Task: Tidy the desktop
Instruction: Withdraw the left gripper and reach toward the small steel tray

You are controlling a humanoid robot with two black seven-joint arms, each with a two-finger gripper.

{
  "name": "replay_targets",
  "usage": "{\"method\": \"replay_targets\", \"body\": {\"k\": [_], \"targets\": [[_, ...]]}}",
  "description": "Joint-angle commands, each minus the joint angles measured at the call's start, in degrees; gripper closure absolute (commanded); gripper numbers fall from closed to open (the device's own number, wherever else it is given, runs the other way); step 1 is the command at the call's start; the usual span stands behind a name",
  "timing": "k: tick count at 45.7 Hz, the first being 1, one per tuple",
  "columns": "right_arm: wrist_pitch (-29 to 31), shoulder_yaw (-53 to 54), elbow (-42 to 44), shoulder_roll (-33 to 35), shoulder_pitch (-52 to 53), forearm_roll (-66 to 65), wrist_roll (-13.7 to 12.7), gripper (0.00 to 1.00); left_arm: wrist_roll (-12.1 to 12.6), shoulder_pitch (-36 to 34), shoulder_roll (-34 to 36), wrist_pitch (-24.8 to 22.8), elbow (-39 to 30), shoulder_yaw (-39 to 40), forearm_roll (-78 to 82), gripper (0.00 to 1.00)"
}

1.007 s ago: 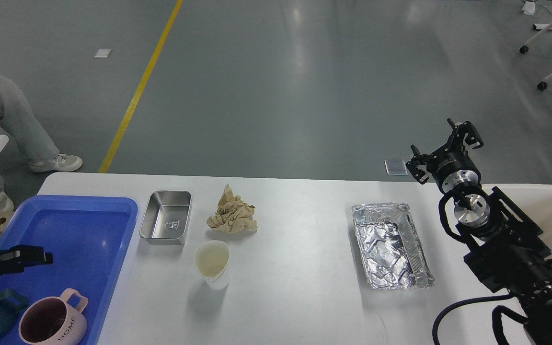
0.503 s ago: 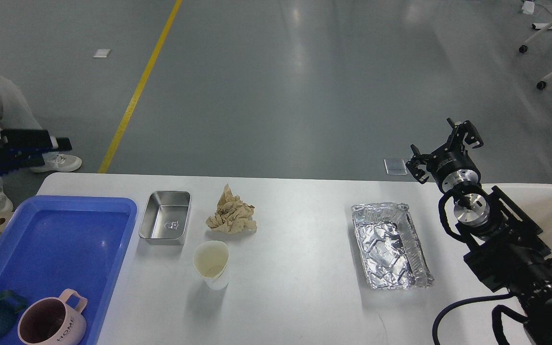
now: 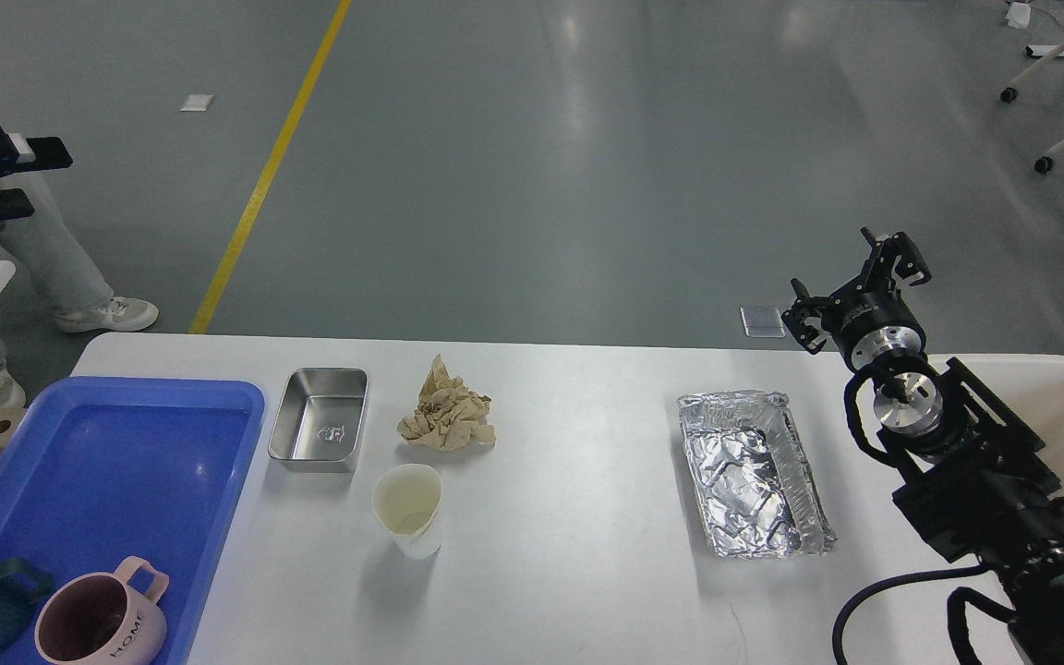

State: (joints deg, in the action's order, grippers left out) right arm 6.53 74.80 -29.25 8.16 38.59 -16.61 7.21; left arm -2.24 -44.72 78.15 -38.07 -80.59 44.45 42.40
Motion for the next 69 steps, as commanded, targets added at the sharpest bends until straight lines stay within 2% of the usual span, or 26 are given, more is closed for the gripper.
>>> {"method": "replay_targets", "body": {"k": [1,10,15,29,50,55,60,69], "targets": [[-0.1,0.0,-0.1,-0.3,0.2,0.0,0.1,0.00,-0.1,-0.2,1.4,-0.9,-0.3,0.0,-0.7,0.19],[-0.7,0.0,-0.4,-0.2,0.1,0.0,0.0,0.00,0.0,0.7,5.1,-5.0,-3.3,-2.3,-0.6,0.22],[-0.7,0.0,-0.2,-0.3,0.0,0.0,0.1,0.00,-0.1,0.7,7.3,-4.2,-6.0,-6.7,-0.1,0.28],[-0.7,-0.1,-0.2,-0.2,-0.4,0.0,0.0,0.00,-0.3,0.7,10.4,2.5,-12.7,-12.3,7.0,0.32],[-0.6,-0.1,-0.2,-0.3,-0.6,0.0,0.0,0.00,-0.3,-0.1,13.7,2.7,-15.4,-11.2,8.1,0.33],[-0.6,-0.1,-0.3,-0.3,-0.6,0.0,0.0,0.00,0.0,-0.1,12.7,3.4,-15.1,-11.2,8.2,0.33],[-0.7,-0.1,-0.3,-0.3,-0.7,0.0,0.0,0.00,0.6,0.0,9.6,6.1,-14.6,-11.7,8.4,0.33],[-0.6,-0.2,-0.4,-0.3,-1.9,0.0,0.0,0.00,4.5,0.9,-0.1,10.4,-12.2,-12.2,13.3,0.33]]}}
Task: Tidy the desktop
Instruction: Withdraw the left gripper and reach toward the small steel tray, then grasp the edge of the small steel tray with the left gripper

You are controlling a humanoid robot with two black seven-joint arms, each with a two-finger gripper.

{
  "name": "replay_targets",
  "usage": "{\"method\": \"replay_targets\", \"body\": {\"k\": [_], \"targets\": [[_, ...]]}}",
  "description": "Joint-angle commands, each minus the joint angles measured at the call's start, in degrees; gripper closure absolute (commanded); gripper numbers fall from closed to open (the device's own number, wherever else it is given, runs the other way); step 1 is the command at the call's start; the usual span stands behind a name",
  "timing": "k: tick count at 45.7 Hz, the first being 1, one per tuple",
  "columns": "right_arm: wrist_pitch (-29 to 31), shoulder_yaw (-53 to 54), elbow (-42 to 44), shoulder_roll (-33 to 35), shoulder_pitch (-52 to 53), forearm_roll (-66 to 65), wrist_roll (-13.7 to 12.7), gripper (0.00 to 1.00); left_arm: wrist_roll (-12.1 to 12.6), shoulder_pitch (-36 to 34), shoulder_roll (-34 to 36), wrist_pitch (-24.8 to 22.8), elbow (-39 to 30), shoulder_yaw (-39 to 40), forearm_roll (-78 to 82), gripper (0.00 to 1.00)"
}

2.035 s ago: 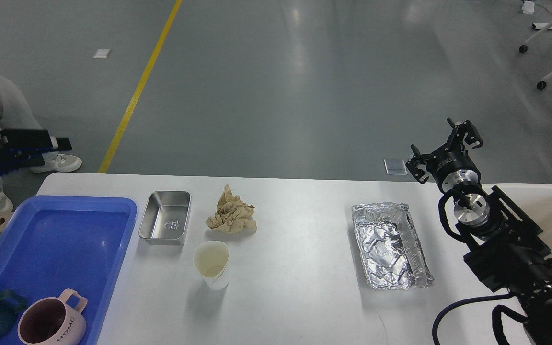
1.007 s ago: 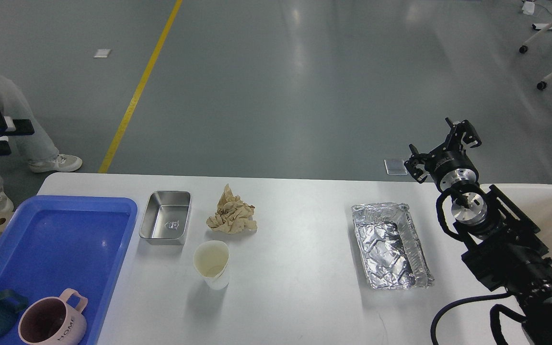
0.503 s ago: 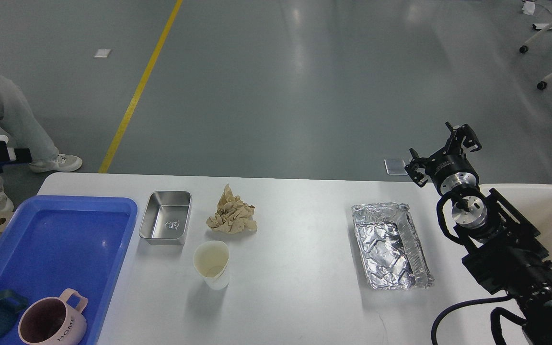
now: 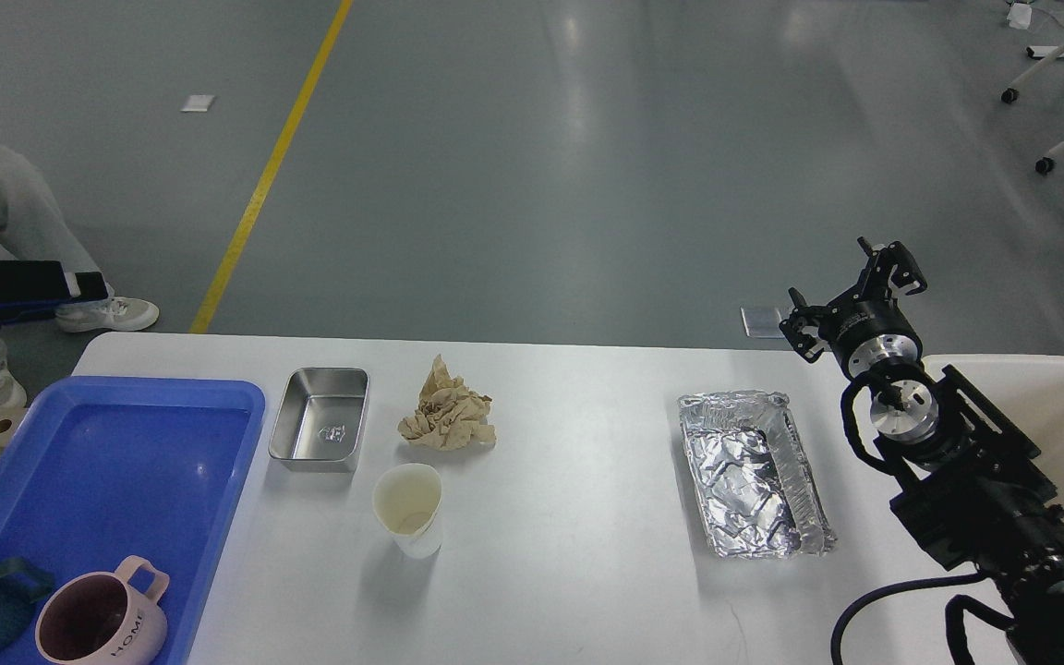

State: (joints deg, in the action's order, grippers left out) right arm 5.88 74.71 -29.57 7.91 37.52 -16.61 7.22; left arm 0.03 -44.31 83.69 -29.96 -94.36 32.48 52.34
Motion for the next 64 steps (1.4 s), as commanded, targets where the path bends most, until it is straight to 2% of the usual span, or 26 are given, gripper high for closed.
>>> {"method": "replay_targets", "body": {"k": [1,16,21,29,35,47,55,64], "targets": [[0.0,-0.1,-0.1,0.1,-0.8,0.0,0.0,0.00,2.5,0.5,-6.9,2.7,2.1,-0.3,4.1,0.33],[-0.1,-2.5,0.1,0.3,-0.7,0.0,0.1,0.00,3.0,1.8,-25.3,7.5,16.7,-5.1,13.6,0.32],[-0.1,-2.9,0.1,0.4,-0.6,0.0,0.1,0.00,3.1,2.0,-30.2,7.6,22.6,-6.2,15.1,0.30],[-0.1,-3.0,0.3,0.4,-0.7,0.0,0.0,0.00,5.3,1.9,-37.7,7.6,32.2,-7.7,17.4,0.27],[-0.1,-3.1,0.3,0.4,-0.8,0.0,0.0,0.00,5.3,2.0,-42.7,8.5,38.6,-7.9,19.2,0.27],[-0.1,-3.2,0.3,0.4,-1.4,0.0,0.0,0.00,5.0,2.1,-49.8,11.3,45.6,-8.1,19.6,0.27],[-0.1,-3.2,0.4,0.4,-1.5,0.0,0.0,0.00,4.7,1.9,-54.0,13.7,50.5,-11.7,19.3,0.27],[-0.1,-3.2,0.3,0.4,-1.7,0.0,0.0,0.00,4.4,1.9,-57.2,14.3,53.6,-12.0,18.9,0.27]]}}
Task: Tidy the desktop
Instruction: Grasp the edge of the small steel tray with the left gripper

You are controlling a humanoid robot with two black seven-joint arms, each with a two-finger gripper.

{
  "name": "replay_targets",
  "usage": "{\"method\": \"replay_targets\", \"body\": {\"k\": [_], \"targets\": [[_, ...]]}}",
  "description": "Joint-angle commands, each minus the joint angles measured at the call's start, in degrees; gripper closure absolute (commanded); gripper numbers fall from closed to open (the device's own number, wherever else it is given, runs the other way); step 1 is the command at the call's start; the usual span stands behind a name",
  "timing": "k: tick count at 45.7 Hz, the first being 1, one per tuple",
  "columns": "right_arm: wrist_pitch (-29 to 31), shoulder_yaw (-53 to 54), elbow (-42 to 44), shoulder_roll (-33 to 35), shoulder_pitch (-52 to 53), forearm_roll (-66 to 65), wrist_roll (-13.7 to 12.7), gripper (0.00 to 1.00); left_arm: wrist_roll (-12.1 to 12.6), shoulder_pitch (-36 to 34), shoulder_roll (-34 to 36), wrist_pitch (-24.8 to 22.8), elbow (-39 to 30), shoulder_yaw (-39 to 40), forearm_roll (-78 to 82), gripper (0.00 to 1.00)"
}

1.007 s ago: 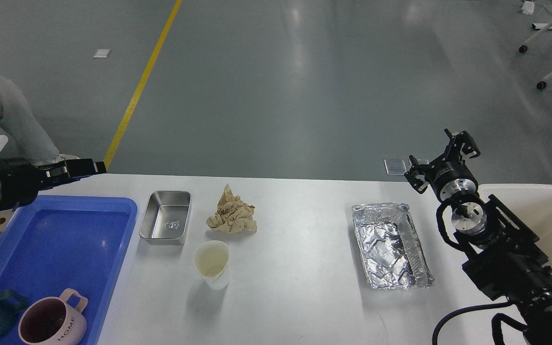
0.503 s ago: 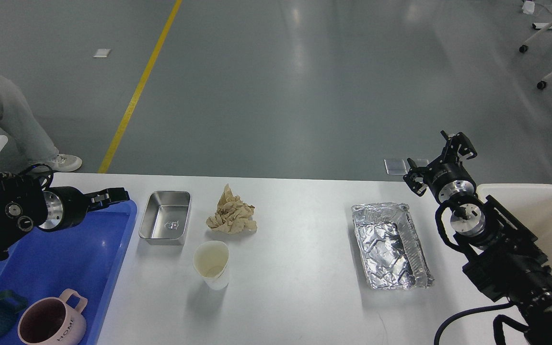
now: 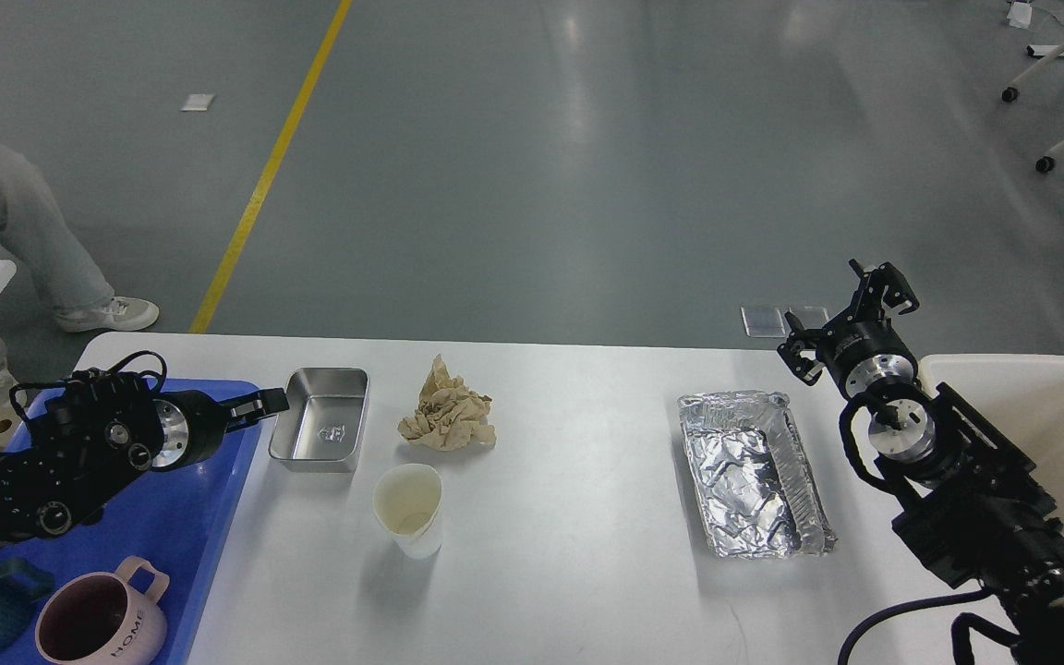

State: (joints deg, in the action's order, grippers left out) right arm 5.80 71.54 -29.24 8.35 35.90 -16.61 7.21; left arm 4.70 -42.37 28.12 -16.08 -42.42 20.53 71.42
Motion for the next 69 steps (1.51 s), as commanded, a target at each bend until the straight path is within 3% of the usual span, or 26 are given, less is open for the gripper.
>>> {"method": "replay_targets", "body": {"k": [1,10,18,25,35,39,53,69], "targets": [[0.0,0.0,0.1,0.0,0.0,0.0,0.0,0.00,-0.2,-0.1,-1.8,0.6,1.8,-0.1,-0.1,0.27],[0.0,-0.2,0.1,0.1,0.0,0.0,0.0,0.00,-0.2,-0.2,-4.5,4.0,3.8,-0.8,0.4,0.27],[0.1,-0.2,0.1,1.1,-0.4,0.0,0.0,0.00,-0.5,-0.6,-4.5,4.6,4.3,-5.2,0.3,0.36],[0.0,-0.2,0.1,2.0,-0.4,0.0,0.0,0.00,-0.7,-0.6,-4.5,4.5,4.4,-6.1,0.4,0.53],[0.0,-0.2,0.1,2.4,-0.3,0.0,0.0,0.00,-3.9,-0.9,-4.0,3.9,4.7,-7.6,0.3,0.81],[0.0,-0.2,0.1,2.4,-0.3,0.0,0.0,0.00,-5.0,-1.1,-3.8,3.5,4.7,-7.6,0.4,0.87],[0.0,-0.2,0.1,2.3,-0.3,0.0,0.0,0.00,-8.2,-0.9,-3.5,2.0,4.7,-7.7,0.4,0.99],[0.0,-0.2,0.1,2.4,-0.2,0.0,0.0,0.00,-11.6,-1.1,-1.1,-0.3,3.8,-7.5,0.1,1.00]]}}
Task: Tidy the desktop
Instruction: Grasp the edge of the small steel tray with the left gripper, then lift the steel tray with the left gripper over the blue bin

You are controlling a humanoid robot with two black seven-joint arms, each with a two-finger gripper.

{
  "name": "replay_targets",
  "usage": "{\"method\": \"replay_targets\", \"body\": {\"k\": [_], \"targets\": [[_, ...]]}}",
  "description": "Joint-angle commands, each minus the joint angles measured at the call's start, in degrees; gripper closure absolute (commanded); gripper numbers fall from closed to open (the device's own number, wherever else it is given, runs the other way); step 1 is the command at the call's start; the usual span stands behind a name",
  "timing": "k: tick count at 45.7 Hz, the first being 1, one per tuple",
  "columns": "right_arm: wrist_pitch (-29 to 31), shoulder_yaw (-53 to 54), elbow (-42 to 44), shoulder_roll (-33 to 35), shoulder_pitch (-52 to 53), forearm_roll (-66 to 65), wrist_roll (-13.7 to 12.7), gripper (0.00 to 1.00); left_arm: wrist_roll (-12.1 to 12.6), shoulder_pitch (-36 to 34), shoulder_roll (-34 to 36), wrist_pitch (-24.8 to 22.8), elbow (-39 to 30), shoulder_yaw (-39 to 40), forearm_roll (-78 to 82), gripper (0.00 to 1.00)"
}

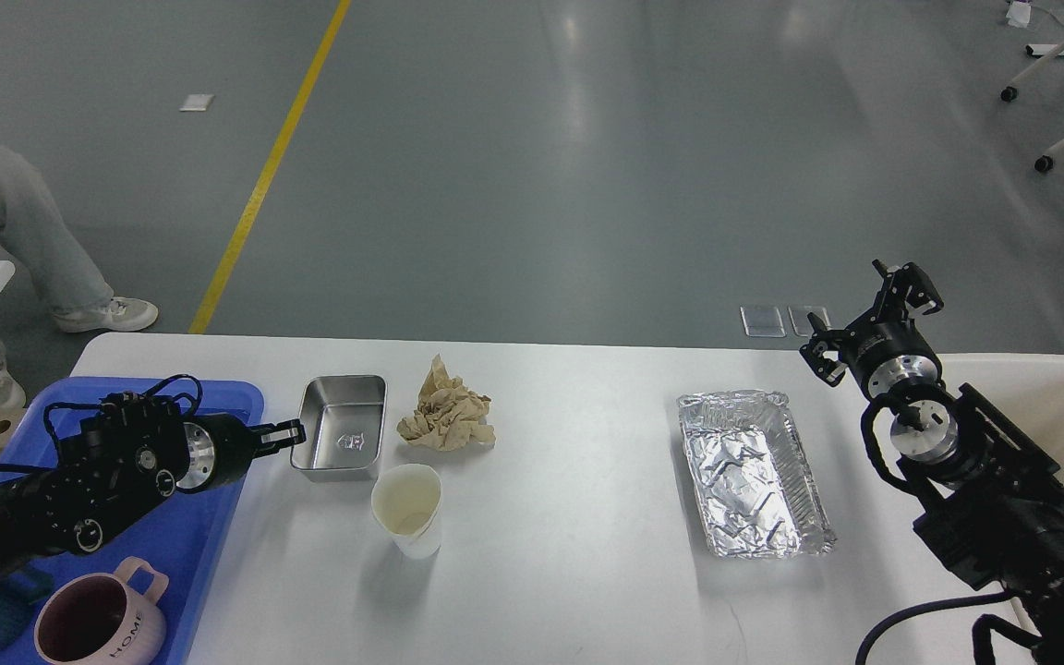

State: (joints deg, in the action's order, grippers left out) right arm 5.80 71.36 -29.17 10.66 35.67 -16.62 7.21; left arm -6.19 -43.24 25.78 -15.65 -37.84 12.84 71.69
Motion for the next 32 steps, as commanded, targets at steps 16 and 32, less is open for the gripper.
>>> {"method": "replay_targets", "body": {"k": [16,32], "targets": [[0.0,0.0,0.2,0.0,0.0,0.0,0.1,0.00,-3.3,-3.7,14.3,-7.2,-11.3,1.1,-0.7,1.00],[0.0,0.0,0.2,-0.1,0.2,0.0,0.0,0.00,-0.1,-4.7,30.8,-13.6,-32.5,9.2,-3.0,0.99]]}}
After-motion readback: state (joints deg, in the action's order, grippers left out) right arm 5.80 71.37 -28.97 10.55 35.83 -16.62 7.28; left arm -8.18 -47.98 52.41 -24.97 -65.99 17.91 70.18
